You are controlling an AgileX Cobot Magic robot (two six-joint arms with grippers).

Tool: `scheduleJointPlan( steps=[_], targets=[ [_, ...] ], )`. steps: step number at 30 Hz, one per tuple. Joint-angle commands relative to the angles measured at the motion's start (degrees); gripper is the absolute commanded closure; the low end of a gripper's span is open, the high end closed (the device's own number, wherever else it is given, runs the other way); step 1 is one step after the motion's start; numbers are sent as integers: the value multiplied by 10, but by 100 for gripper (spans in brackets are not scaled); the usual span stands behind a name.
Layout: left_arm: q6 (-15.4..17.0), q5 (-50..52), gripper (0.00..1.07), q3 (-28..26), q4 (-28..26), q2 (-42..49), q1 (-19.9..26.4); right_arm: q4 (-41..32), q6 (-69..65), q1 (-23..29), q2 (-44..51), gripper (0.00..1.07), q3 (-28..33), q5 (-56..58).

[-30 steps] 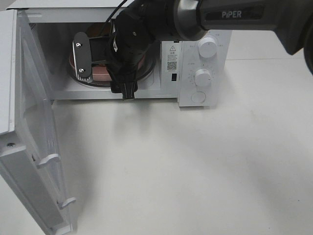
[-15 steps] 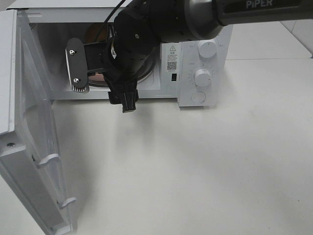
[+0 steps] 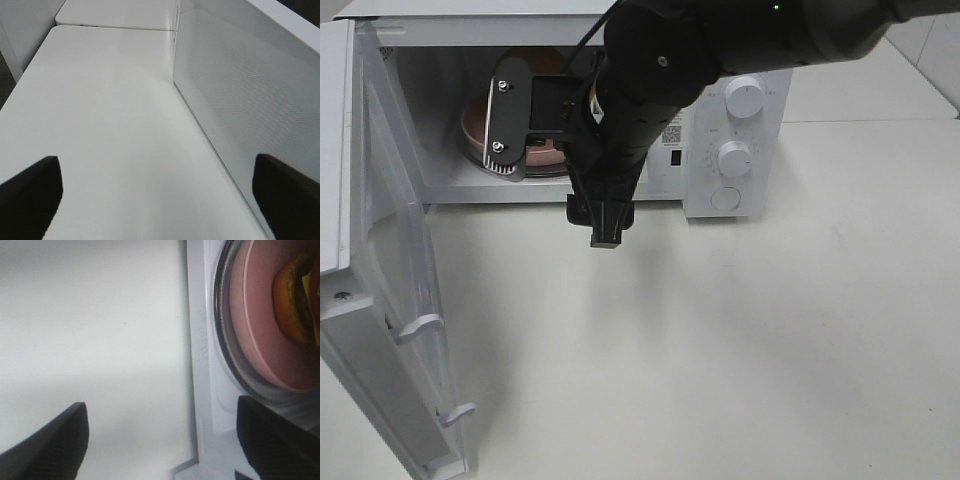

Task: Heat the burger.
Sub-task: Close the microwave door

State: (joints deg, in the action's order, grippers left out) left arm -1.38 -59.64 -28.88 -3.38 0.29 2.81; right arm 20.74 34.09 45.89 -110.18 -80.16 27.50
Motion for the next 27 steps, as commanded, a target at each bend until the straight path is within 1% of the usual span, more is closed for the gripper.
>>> scheduleJointPlan(
  steps=[1,3,4,6,7,8,9,14,18,19,21,22,23,27],
  targets=[
    [1,2,9,0,-1,12,-1,0,-82,2,42,31,46,15],
    [1,2,9,0,-1,12,-1,0,-99,2,49,31,57,18],
    [1,2,9,0,-1,12,-1,0,-143,2,68,31,76,27],
    [1,2,9,0,-1,12,-1,0,-166,2,77,31,85,30],
    [1,2,9,0,-1,12,-1,0,-207,2,94,31,103,31],
    [1,2,9,0,-1,12,-1,0,-207,2,94,31,103,31],
    [1,2,9,0,-1,12,-1,0,-250,2,112,31,122,34],
    [1,2,9,0,-1,12,-1,0,-312,2,143,31,150,45],
    [1,2,9,0,-1,12,-1,0,-387,2,189,31,184,57],
    [1,2,9,0,-1,12,-1,0,-387,2,189,31,184,57],
    [1,2,9,0,-1,12,-1,-4,-415,2,213,31,200,92],
    [1,2,9,0,-1,12,-1,-4,-415,2,213,31,200,92],
    [1,2,9,0,-1,12,-1,-5,-423,2,231,31,210,123],
    [1,2,9,0,-1,12,-1,-3,-421,2,264,31,231,168]
  ],
)
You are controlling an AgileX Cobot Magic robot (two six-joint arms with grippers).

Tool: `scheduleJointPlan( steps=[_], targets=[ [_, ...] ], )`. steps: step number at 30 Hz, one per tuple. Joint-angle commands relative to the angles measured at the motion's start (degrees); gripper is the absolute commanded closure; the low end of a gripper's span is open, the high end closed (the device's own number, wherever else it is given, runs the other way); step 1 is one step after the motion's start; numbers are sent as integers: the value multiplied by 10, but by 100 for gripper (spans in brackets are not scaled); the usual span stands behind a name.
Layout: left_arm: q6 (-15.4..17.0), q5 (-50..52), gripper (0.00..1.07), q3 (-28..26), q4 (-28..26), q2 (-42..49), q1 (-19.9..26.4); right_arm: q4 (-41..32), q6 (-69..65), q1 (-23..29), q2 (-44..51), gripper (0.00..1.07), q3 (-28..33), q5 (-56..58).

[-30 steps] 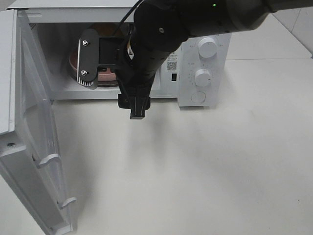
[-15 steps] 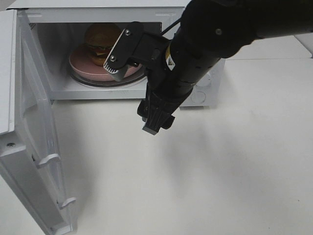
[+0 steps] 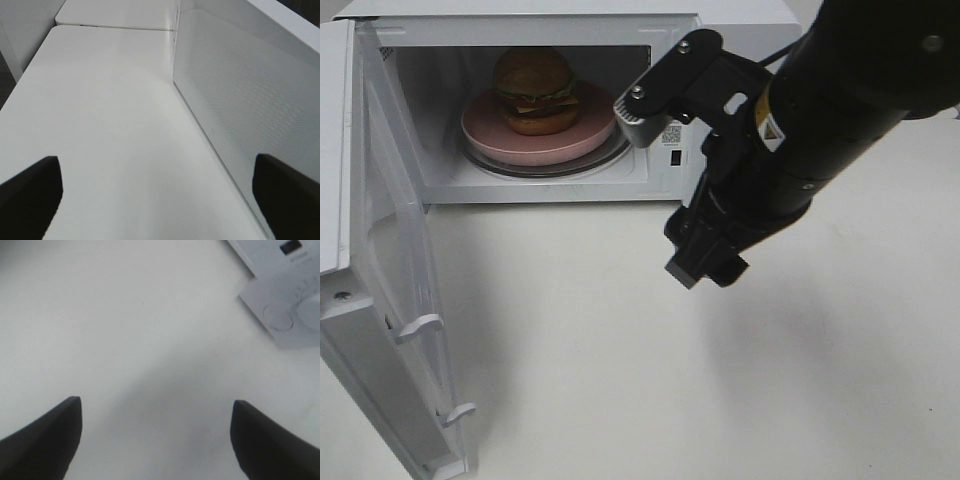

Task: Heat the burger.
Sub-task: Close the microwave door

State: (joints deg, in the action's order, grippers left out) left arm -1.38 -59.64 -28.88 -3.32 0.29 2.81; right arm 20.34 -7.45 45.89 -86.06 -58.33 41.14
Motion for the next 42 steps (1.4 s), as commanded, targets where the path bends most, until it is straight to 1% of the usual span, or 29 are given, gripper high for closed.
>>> scheduleJointPlan(
  steps=[1,8,10,11,18,21,24,27,29,32,33,34,35,36,37,38,39,40,41,42],
  targets=[
    [1,2,9,0,-2,12,-1,1,-5,2,32,31,17,42],
    [1,2,9,0,-2,12,-1,1,-5,2,84,31,44,85],
    [1,2,9,0,-2,12,-1,-1,-5,2,121,31,65,106],
    [1,2,9,0,-2,12,-1,-1,-5,2,121,31,65,106],
    [1,2,9,0,-2,12,-1,-1,-6,2,208,31,87,150],
    [1,2,9,0,-2,12,-1,-1,-6,2,219,31,91,157],
    [1,2,9,0,-2,12,-1,-2,-13,2,270,31,121,179],
    [1,2,9,0,-2,12,-1,-3,-16,2,283,31,128,179],
    [1,2,9,0,-2,12,-1,-14,-20,2,342,31,155,180],
    [1,2,9,0,-2,12,-1,-14,-21,-1,370,31,164,190],
    [1,2,9,0,-2,12,-1,-14,-21,-7,382,31,169,196],
    [1,2,9,0,-2,12,-1,-15,-21,-29,401,31,176,207],
    [1,2,9,0,-2,12,-1,-15,-21,-29,401,31,176,207],
    [1,2,9,0,-2,12,-1,-15,-21,-47,411,31,179,214],
    [1,2,9,0,-2,12,-1,-14,-19,-88,433,31,185,223],
    [1,2,9,0,-2,12,-1,-14,-19,-88,433,31,185,223],
    [1,2,9,0,-2,12,-1,-14,-20,-123,456,31,191,224],
    [1,2,9,0,-2,12,-1,-16,-20,-140,470,31,194,223],
    [1,2,9,0,-2,12,-1,-16,-20,-140,470,31,194,223],
    [1,2,9,0,-2,12,-1,-22,-21,-168,498,31,201,222]
  ],
)
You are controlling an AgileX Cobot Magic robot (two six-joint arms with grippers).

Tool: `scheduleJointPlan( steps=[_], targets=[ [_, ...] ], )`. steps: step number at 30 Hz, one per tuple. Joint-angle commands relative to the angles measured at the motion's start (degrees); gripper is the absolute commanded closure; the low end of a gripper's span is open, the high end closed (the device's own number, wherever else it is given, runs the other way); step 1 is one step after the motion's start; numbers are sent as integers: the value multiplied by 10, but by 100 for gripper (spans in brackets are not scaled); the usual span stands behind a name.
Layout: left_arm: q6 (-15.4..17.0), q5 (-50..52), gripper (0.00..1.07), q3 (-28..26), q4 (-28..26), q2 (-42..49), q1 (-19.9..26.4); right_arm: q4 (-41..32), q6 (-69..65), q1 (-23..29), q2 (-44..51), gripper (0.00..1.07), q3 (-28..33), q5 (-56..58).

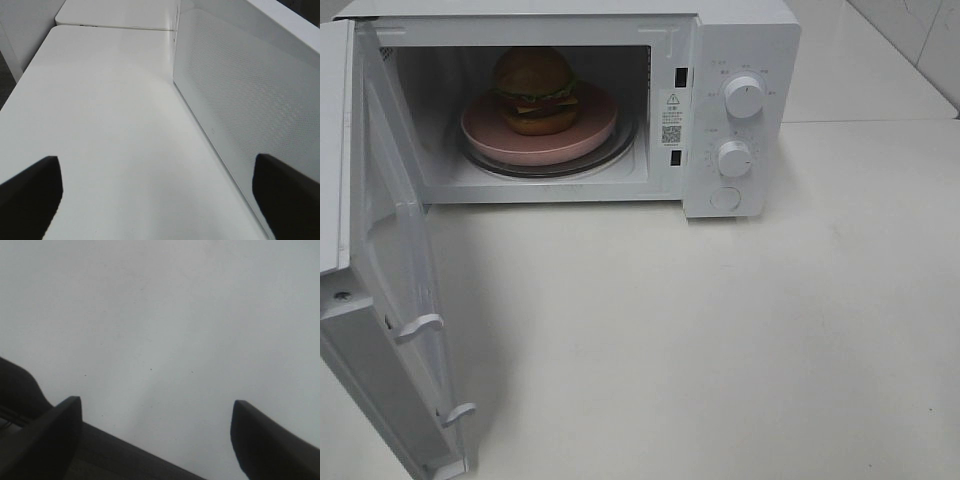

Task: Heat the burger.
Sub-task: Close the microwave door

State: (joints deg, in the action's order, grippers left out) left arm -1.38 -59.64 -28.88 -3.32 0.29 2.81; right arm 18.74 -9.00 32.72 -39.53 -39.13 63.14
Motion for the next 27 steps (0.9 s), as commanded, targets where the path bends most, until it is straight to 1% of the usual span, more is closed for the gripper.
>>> scheduleJointPlan(
  steps=[1,2,3,4,5,6,7,8,9,10,11,12,13,14,15,17,19,20,27],
  targets=[
    [1,2,9,0,-2,12,-1,-11,-5,-52,49,31,11,1],
    [1,2,9,0,-2,12,-1,-11,-5,-52,49,31,11,1],
    [1,2,9,0,-2,12,-1,-23,-6,-85,79,31,17,1],
    [1,2,9,0,-2,12,-1,-23,-6,-85,79,31,17,1],
    [1,2,9,0,-2,12,-1,-34,-6,-116,106,31,23,-2],
    [1,2,9,0,-2,12,-1,-38,-6,-133,121,31,27,-7],
    [1,2,9,0,-2,12,-1,-38,-6,-133,121,31,27,-7],
    [1,2,9,0,-2,12,-1,-45,-6,-158,150,31,38,-22],
    [1,2,9,0,-2,12,-1,-48,-6,-169,163,31,45,-32],
    [1,2,9,0,-2,12,-1,-48,-6,-169,163,31,45,-32],
    [1,2,9,0,-2,12,-1,-58,-6,-191,194,31,61,-49],
    [1,2,9,0,-2,12,-1,-64,-6,-199,209,31,68,-54],
    [1,2,9,0,-2,12,-1,-64,-6,-199,209,31,68,-54],
    [1,2,9,0,-2,12,-1,-78,-6,-221,235,31,85,-65],
    [1,2,9,0,-2,12,-1,-78,-6,-221,235,31,85,-65],
    [1,2,9,0,-2,12,-1,-85,-7,-244,265,31,99,-57],
    [2,2,9,0,-2,12,-1,-87,-9,-250,274,31,102,-55],
    [1,2,9,0,-2,12,-1,-87,-9,-259,293,31,103,-55],
    [1,2,9,0,-2,12,-1,-87,-9,-279,350,31,103,-55]
  ],
)
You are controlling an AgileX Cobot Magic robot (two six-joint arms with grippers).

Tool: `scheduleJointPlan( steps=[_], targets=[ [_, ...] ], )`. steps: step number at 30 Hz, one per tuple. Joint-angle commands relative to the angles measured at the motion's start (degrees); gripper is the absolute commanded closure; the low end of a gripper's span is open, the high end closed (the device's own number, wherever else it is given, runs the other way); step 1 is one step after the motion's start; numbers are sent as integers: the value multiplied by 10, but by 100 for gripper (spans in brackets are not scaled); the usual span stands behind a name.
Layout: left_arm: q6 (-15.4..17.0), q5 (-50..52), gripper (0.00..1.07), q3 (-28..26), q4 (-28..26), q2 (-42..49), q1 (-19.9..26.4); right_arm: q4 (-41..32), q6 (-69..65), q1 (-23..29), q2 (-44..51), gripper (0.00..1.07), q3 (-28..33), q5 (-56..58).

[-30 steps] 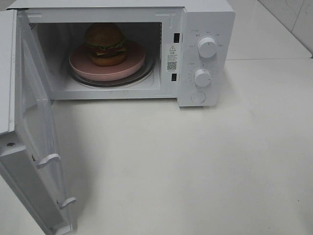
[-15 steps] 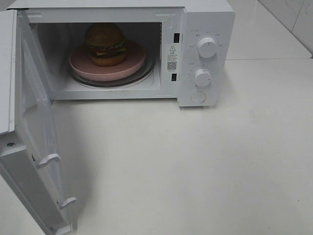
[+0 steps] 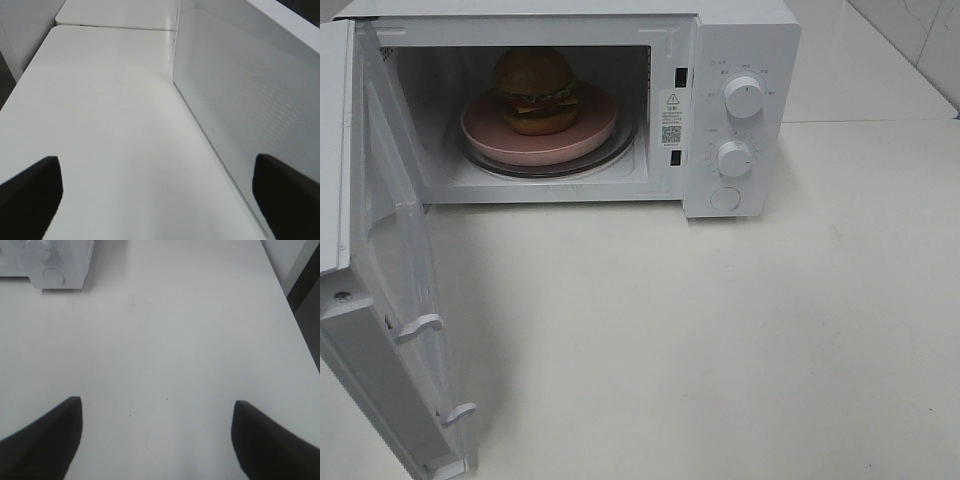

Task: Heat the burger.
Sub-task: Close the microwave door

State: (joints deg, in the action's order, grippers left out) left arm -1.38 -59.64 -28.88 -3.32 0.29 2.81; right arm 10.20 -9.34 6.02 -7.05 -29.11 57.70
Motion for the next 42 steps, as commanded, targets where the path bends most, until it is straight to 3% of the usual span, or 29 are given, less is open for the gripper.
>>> scheduleJointPlan(
  steps=[1,4,42],
  targets=[
    [1,2,9,0,-2,12,-1,-2,-6,-22,50,31,2,-1],
    [1,2,9,0,-2,12,-1,-2,-6,-28,87,31,2,-1],
    [1,2,9,0,-2,11,-1,-2,-5,-28,88,31,2,-1]
  ],
)
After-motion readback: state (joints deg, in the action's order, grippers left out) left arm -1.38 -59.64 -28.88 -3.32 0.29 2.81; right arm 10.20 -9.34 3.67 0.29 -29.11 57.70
